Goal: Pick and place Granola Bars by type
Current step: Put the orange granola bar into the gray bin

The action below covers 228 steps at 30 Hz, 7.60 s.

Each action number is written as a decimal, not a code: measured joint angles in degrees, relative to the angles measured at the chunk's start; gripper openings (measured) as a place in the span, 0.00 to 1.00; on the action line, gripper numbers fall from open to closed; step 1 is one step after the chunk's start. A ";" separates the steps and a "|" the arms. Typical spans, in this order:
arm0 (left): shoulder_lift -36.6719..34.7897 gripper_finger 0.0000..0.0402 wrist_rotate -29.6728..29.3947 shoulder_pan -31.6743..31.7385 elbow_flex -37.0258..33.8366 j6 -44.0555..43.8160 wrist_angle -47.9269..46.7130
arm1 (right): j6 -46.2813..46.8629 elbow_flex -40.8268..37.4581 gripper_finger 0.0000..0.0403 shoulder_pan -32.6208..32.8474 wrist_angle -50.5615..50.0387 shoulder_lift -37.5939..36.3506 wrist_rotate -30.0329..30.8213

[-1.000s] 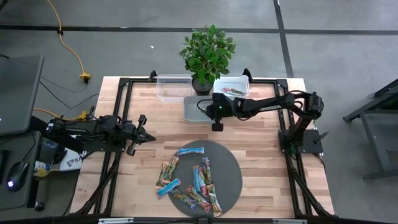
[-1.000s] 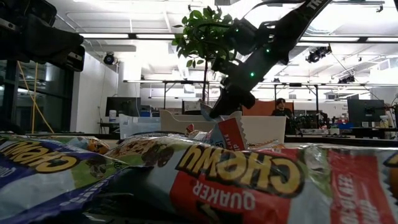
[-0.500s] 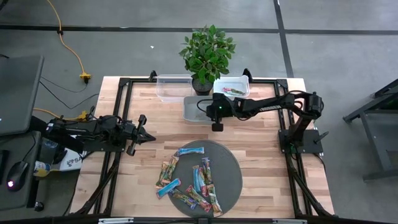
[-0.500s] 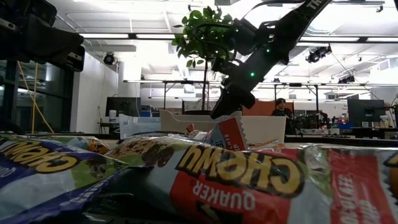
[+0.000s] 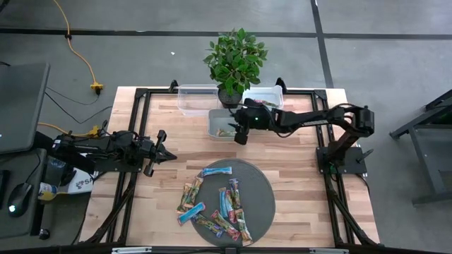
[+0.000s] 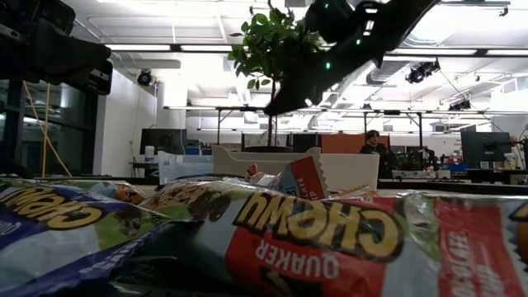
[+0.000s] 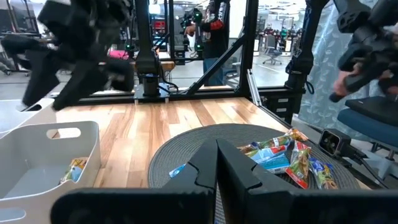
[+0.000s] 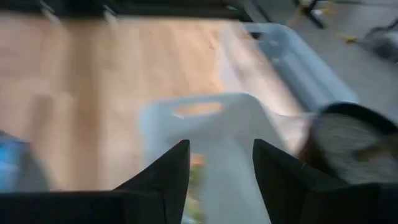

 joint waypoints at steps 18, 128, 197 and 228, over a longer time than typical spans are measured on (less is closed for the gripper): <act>0.02 0.00 0.20 -0.02 0.00 0.00 0.00 | 44.85 -0.04 0.40 20.06 4.76 -3.75 -33.90; 0.00 0.00 -0.04 -0.02 0.00 0.00 0.00 | 95.38 36.09 0.38 44.04 -47.20 30.98 -7.76; 0.00 0.00 -0.02 -0.01 0.00 0.00 0.00 | 18.16 77.07 0.10 17.27 -85.17 31.07 29.23; 0.01 0.00 0.15 0.00 0.00 -0.02 0.00 | -18.70 52.98 0.10 3.12 -64.95 30.98 17.18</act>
